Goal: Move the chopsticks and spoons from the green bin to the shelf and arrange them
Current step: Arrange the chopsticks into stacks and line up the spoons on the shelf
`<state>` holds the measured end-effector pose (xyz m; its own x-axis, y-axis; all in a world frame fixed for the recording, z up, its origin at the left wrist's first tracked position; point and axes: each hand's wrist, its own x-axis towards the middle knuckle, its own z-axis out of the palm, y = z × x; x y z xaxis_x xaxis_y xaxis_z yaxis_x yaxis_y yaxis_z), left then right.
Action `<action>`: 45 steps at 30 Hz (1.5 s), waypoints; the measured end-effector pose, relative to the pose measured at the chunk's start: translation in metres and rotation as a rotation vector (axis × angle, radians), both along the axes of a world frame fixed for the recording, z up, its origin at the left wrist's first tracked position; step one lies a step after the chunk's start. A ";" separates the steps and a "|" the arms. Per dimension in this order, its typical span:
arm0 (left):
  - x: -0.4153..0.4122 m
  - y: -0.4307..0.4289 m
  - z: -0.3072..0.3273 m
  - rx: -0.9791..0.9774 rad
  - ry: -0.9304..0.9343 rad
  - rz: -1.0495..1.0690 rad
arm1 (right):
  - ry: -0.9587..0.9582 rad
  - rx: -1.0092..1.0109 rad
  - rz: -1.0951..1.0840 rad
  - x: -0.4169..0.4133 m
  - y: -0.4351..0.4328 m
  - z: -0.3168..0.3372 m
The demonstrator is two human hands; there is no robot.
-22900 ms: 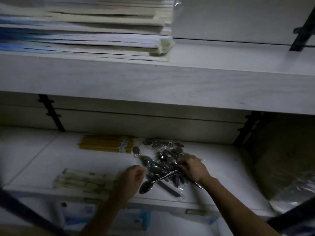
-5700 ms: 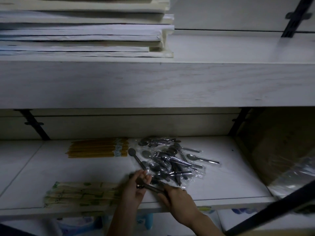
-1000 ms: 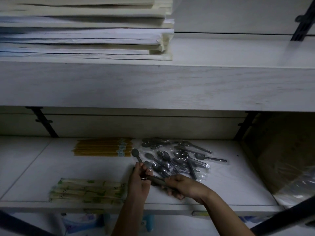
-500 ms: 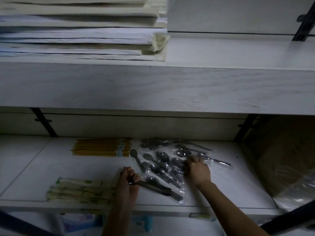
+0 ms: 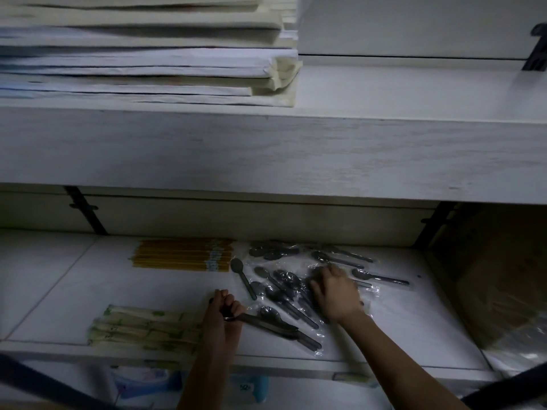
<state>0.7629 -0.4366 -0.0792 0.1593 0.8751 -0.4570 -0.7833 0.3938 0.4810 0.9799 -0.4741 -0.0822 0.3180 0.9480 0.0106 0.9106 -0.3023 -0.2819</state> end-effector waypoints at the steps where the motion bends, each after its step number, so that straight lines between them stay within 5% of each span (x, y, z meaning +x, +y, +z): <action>1: 0.000 0.000 0.000 0.001 0.001 -0.001 | 0.069 0.016 0.080 -0.008 0.002 0.001; 6: -0.006 -0.001 -0.001 0.016 -0.018 0.011 | 0.075 -0.115 0.469 -0.040 0.011 -0.003; 16: -0.018 0.002 -0.003 0.022 -0.042 0.065 | 0.138 0.003 0.641 -0.034 -0.003 -0.025; 19: -0.020 0.005 -0.008 0.019 -0.034 0.062 | 0.186 0.077 0.529 -0.028 0.000 -0.011; 22: -0.024 0.010 -0.016 0.022 -0.042 0.044 | 0.138 0.252 0.185 0.001 0.015 -0.009; 26: -0.025 0.014 -0.019 0.077 -0.080 0.042 | 0.130 -0.110 -0.137 0.044 0.029 -0.017; 29: -0.027 0.019 -0.022 0.144 -0.122 0.036 | 0.080 -0.292 0.005 0.041 0.027 -0.027; 36: -0.021 0.023 -0.027 0.047 -0.034 0.091 | -0.075 -0.106 0.183 -0.004 0.022 -0.021; 43: -0.030 0.031 -0.027 0.232 -0.222 0.015 | 0.027 -0.042 0.294 -0.015 0.073 0.001; 45: -0.035 0.031 -0.027 0.175 -0.102 0.070 | 0.030 -0.099 0.340 -0.021 0.091 0.007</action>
<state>0.7283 -0.4052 -0.1058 0.1333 0.9502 -0.2817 -0.8540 0.2544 0.4539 0.9588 -0.3833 -0.0756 -0.0171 0.9957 -0.0909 0.9556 -0.0104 -0.2946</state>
